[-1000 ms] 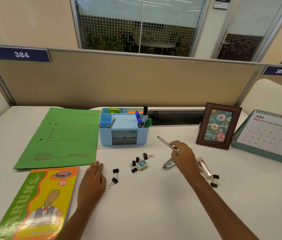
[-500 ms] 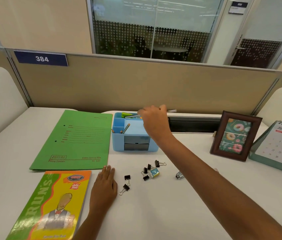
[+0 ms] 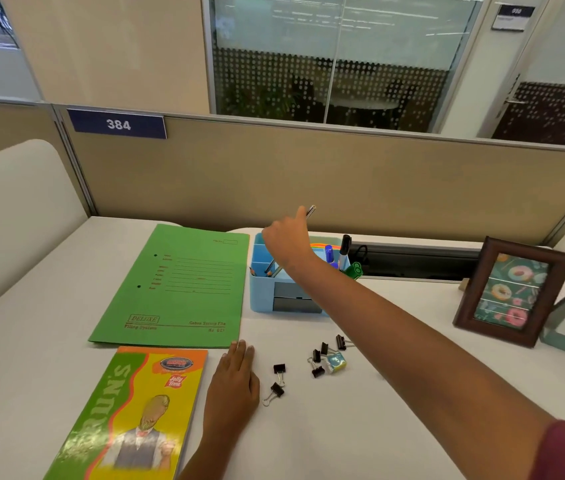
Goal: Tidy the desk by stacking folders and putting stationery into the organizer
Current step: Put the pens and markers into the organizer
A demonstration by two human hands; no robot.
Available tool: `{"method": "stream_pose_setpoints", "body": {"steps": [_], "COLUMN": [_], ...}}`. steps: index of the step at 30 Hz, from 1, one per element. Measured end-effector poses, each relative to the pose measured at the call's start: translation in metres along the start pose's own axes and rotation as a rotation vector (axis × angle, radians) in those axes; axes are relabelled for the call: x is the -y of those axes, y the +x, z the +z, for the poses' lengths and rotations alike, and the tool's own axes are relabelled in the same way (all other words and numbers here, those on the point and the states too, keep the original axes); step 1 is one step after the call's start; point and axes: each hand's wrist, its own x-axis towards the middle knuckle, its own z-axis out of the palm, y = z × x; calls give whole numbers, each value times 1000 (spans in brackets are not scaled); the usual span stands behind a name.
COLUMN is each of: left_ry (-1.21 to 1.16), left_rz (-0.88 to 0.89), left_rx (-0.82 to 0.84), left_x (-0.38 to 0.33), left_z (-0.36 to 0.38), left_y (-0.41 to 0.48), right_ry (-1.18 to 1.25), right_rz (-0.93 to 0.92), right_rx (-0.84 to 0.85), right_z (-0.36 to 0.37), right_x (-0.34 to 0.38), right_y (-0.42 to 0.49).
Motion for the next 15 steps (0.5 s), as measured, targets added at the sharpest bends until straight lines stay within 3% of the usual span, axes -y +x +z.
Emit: {"method": "stream_pose_setpoints", "body": {"steps": [2, 7, 11, 15], "left_ry": [6, 0, -8, -3], "left_rz": [1, 1, 3, 1], "left_rx": [-3, 0, -13, -9], "left_x": [0, 1, 2, 3], "left_z": [0, 1, 3, 3], "left_y": [0, 0, 1, 1], "right_ry": [30, -70, 83, 357], "right_rz": [-20, -113, -163, -86], "right_rx": [15, -214, -492, -755], "right_z": [8, 25, 39, 57], "right_x": [4, 9, 5, -3], "right_y": [3, -2, -17, -44]}}
